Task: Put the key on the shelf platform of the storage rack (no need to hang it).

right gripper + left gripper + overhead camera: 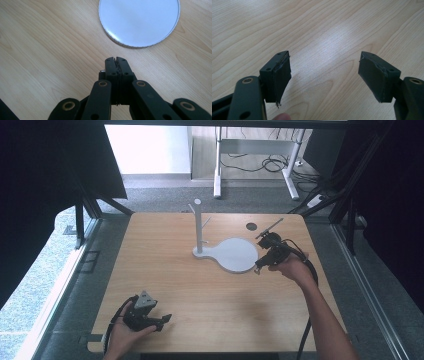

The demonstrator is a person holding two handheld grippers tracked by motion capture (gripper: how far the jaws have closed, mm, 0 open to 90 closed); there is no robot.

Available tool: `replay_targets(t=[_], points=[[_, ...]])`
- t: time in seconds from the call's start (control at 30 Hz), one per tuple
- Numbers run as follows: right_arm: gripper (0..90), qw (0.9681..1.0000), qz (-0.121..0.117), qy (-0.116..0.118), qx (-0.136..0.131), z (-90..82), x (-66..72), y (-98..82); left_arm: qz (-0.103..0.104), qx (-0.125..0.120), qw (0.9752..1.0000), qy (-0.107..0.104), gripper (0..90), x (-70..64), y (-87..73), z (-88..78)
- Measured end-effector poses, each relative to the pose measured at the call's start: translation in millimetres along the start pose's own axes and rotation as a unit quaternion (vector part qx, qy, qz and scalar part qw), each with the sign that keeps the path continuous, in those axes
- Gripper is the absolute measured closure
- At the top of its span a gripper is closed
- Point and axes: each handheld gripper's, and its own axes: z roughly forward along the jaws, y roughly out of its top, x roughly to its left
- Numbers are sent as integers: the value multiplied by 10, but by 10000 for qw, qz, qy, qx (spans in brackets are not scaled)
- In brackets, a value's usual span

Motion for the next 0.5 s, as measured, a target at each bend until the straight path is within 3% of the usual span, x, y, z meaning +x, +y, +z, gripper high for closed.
replay_targets(t=[0.5], points=[[900, 10000, 53, -34, 56, 126, -35, 210, -27, -15, 10000, 14, 264, 6, -2, -10]])
